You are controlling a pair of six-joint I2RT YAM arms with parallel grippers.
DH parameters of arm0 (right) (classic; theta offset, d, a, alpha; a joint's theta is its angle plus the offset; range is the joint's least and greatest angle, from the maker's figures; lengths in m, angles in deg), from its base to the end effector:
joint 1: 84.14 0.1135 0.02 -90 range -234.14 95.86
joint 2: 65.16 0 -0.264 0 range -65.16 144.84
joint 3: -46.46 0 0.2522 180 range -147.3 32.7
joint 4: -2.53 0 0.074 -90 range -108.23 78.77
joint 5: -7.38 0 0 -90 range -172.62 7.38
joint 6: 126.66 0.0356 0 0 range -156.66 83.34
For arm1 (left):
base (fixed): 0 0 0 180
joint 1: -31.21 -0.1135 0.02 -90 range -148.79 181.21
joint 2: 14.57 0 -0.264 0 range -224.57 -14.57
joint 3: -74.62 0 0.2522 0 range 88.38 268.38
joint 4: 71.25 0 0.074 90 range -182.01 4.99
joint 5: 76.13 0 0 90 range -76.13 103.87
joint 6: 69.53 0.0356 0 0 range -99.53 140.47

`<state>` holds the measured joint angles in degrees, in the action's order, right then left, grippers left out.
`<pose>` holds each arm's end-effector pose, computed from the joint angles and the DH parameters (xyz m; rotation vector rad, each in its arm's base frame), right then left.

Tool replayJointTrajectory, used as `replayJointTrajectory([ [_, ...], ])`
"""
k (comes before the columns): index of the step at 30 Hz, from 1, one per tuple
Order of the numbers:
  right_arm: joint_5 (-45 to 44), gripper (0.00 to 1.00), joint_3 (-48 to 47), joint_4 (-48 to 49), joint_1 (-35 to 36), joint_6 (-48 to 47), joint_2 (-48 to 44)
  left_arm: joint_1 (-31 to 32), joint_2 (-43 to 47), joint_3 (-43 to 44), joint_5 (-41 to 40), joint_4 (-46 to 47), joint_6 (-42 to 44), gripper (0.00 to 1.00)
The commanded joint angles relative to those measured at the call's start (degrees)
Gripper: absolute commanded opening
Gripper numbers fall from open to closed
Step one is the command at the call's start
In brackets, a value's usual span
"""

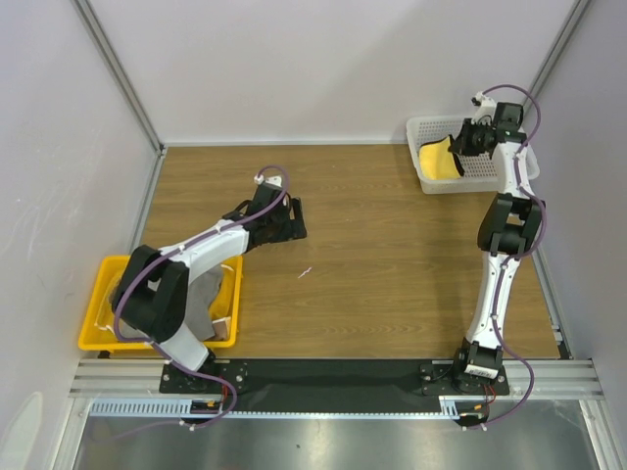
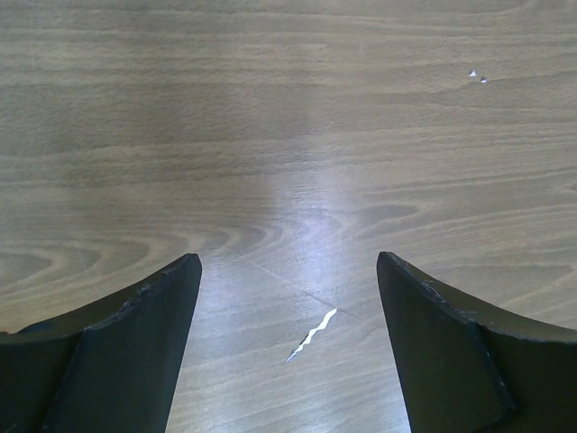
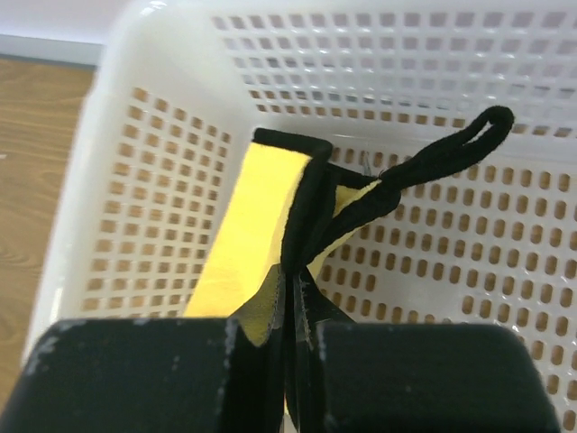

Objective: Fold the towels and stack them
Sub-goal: Neatly place the folded towel into the bin

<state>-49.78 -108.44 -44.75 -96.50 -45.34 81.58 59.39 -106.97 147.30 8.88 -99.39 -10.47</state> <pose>0.5619 -0.1034 0.2285 -0.2311 2.1486 0.4342 0.3028 -0.1587 0.2110 -0.0995 2.4337 -0.3706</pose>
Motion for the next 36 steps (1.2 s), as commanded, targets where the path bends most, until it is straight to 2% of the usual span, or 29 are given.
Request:
replayJointTrajectory([
  [1, -5.5, 0.00, -2.9, 1.9, 0.8, -2.4, 1.3, -0.5, -0.7, 3.2, 1.2, 0.0, 1.1, 0.85],
  [4, -8.1, 0.03, -3.3, 2.0, 0.9, -2.3, 1.4, -0.5, -1.2, 3.6, 1.8, 0.0, 1.4, 0.85],
  [5, -8.2, 0.16, -3.5, 1.9, 1.0, -2.0, 1.4, -0.5, -1.2, 3.7, 2.0, 0.0, 1.6, 0.85],
  [7, -8.1, 0.25, -3.6, 1.5, 1.1, -1.7, 0.3, -0.5, -1.1, 3.6, 2.4, -0.1, 1.5, 0.84],
  [8, -8.5, 0.42, -3.7, 1.6, 1.2, -1.2, -0.1, -0.5, -0.6, 3.5, 2.5, 0.0, 1.6, 0.84],
  [10, -10.6, 0.51, -3.9, 1.2, 1.5, -0.8, -2.1, -0.5, 0.0, 3.0, 2.6, 0.2, 1.8, 0.85],
  [11, -11.4, 0.60, -4.1, 0.9, 1.6, 0.1, -3.0, -0.5, 0.6, 2.6, 2.6, 0.3, 1.8, 0.85],
  [13, -13.6, 0.71, -4.0, 0.0, 2.0, 1.0, -5.6, -0.5, 2.3, 1.4, 2.7, 0.8, 1.8, 0.84],
  [14, -14.4, 0.79, -3.5, -0.5, 2.2, 1.7, -6.5, -0.5, 3.0, 0.9, 2.8, 1.0, 1.8, 0.84],
  [16, -15.4, 0.81, -2.5, -1.5, 2.5, 3.3, -8.4, -0.5, 5.4, -0.8, 2.7, 1.5, 1.7, 0.85],
  [20, -15.4, 0.93, 3.8, -0.1, 3.2, 6.1, -14.2, -0.5, 10.0, -3.3, 1.7, 1.7, 2.1, 0.85],
  [24, -14.8, 0.92, 9.2, 2.8, 3.2, 9.5, -14.9, -0.5, 15.2, -4.9, -0.2, 1.2, 3.2, 0.85],
  [27, -14.5, 0.88, 9.0, 3.5, 3.0, 12.0, -12.0, -0.5, 19.6, -6.4, -1.7, 1.5, 3.6, 0.86],
  [31, -11.8, 0.80, 9.1, 6.4, 3.0, 11.9, -8.7, -0.5, 23.6, -9.0, -3.4, 2.7, 3.8, 0.88],
  [36, -14.2, 0.65, 9.0, 8.2, 3.2, 10.6, -6.2, -0.5, 24.3, -8.6, -5.6, 1.9, 4.2, 0.89],
])
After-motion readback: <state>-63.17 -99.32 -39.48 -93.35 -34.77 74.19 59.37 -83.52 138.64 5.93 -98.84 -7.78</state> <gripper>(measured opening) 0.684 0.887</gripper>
